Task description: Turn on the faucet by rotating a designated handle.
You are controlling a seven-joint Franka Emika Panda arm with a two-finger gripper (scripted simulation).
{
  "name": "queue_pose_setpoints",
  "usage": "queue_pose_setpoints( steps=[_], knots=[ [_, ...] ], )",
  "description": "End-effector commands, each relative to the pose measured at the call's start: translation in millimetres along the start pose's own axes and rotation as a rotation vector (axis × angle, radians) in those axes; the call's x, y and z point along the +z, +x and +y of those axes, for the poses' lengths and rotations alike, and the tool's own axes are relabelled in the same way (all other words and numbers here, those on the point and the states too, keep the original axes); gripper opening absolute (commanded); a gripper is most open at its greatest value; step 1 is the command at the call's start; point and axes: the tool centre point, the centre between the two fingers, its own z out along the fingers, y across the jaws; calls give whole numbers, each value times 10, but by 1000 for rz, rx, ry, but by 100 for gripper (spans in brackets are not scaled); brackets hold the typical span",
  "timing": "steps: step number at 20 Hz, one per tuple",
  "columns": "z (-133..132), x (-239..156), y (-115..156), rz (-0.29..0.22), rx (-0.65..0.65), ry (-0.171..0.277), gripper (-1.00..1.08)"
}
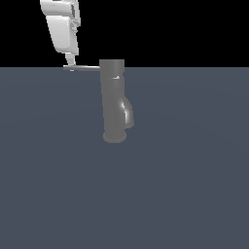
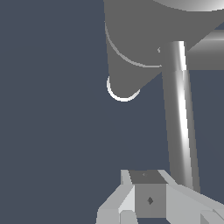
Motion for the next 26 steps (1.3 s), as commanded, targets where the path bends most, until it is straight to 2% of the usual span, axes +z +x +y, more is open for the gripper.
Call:
queue_pose_setpoints(
  steps=[1,26],
  knots=[
    [79,1,16,1,2,-4,-100],
    [730,-3,63,1,3,-3,-100]
  ],
)
